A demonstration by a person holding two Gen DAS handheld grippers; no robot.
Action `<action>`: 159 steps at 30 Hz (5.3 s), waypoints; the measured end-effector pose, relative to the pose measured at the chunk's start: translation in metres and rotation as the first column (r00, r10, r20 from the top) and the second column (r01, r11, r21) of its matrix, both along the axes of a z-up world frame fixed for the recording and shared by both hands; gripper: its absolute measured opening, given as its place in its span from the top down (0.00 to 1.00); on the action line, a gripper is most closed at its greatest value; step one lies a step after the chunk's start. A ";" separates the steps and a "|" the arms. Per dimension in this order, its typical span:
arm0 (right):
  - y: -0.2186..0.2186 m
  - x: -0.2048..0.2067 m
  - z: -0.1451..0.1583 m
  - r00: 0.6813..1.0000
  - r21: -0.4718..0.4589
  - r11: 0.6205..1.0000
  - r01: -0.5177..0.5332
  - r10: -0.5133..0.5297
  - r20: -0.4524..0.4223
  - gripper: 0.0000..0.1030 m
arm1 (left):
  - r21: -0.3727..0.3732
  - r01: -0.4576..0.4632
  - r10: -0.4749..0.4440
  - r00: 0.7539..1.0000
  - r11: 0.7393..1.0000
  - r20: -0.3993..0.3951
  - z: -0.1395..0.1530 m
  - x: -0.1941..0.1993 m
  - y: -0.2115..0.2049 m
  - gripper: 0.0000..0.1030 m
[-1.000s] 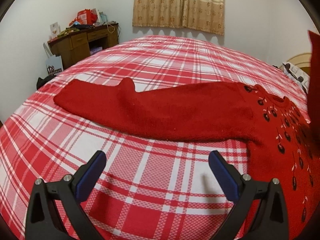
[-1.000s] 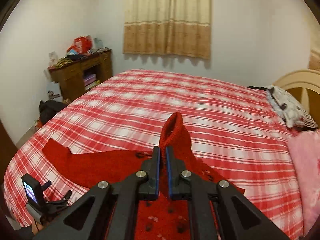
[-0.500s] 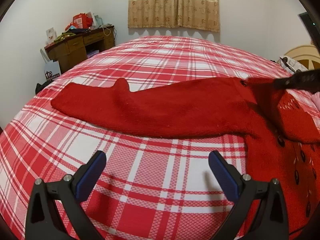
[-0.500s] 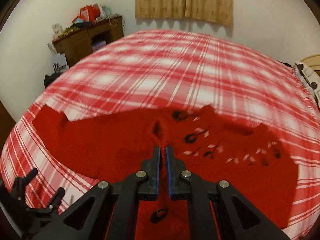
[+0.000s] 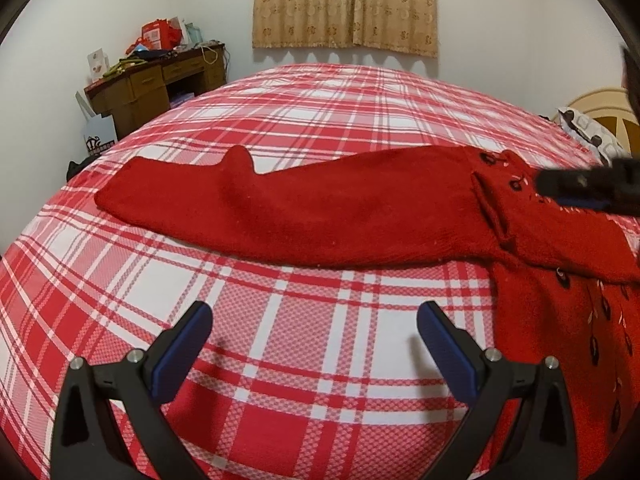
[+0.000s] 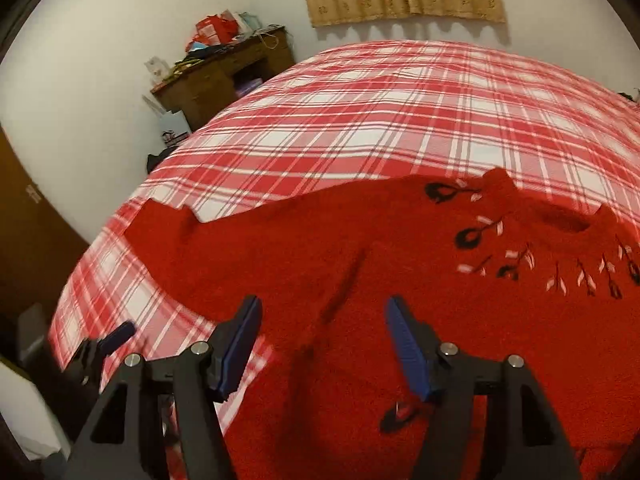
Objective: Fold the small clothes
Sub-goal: 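Open the right tool to release the folded sleeve on the body, then grasp the other sleeve cuff with the left tool and lift it, then fold the held sleeve across the body with the left tool and release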
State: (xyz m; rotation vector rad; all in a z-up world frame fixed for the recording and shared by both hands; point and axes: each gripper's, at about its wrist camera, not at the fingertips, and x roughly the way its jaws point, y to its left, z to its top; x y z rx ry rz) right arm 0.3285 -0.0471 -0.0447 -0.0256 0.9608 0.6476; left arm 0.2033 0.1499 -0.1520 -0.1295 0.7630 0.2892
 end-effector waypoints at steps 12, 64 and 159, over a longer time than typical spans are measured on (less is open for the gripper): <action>-0.012 -0.006 -0.047 0.985 -0.038 0.996 0.075 -0.080 -0.151 0.33 | -0.047 0.046 -0.049 0.997 0.998 -0.057 -0.003 0.003 0.003 0.00; -0.002 -0.037 -0.063 0.992 -0.209 0.975 0.080 -0.058 0.110 0.02 | -0.205 -0.441 0.433 0.898 0.874 -0.083 -0.002 0.049 0.234 0.41; -0.240 -0.180 -0.047 0.906 0.289 0.860 0.421 -0.410 -0.103 0.02 | -0.114 0.563 -0.533 0.819 0.819 0.214 0.136 0.079 -0.240 0.30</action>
